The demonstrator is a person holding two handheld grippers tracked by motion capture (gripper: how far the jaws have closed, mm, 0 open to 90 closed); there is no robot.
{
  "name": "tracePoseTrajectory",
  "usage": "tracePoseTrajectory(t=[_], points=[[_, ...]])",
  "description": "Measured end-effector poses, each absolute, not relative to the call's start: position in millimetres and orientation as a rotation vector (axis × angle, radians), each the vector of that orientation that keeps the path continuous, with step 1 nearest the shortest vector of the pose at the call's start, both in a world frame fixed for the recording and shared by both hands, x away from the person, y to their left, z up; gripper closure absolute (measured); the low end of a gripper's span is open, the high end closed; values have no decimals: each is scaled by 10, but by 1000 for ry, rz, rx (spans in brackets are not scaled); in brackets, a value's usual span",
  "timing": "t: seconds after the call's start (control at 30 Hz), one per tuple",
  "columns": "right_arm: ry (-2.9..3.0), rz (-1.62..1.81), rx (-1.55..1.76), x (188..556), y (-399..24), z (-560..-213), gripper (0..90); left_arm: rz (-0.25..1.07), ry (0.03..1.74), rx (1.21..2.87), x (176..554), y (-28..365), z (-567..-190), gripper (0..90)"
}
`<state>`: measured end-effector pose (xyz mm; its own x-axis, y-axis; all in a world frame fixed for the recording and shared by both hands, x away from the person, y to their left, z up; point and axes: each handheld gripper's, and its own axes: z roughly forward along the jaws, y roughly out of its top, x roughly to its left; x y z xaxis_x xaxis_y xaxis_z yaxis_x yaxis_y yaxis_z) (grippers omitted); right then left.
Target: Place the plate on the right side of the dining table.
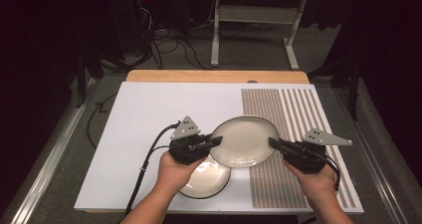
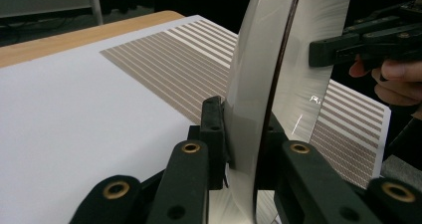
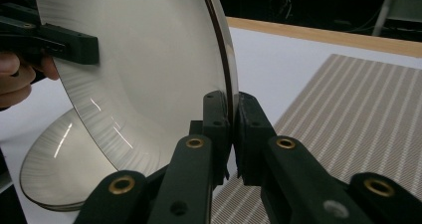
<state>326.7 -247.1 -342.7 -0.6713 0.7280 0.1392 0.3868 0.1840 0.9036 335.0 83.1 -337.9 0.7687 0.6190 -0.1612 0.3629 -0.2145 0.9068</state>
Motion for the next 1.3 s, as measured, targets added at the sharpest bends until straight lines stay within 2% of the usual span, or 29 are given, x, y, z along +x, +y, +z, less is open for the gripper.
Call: tracePoseTrajectory(t=[0.5, 0.8, 1.3], points=[[2046, 1456, 1157, 3195, -2976, -3533, 875, 204, 739, 1908, 3600, 285, -3422, 797], [1970, 1453, 1209, 3166, -3242, -3565, 875, 205, 745, 1922, 3686, -19, -3422, 790], [1898, 1432, 1298, 3220, -3502, -3630, 876, 167, 791, 1952, 3894, -383, -3513, 775]])
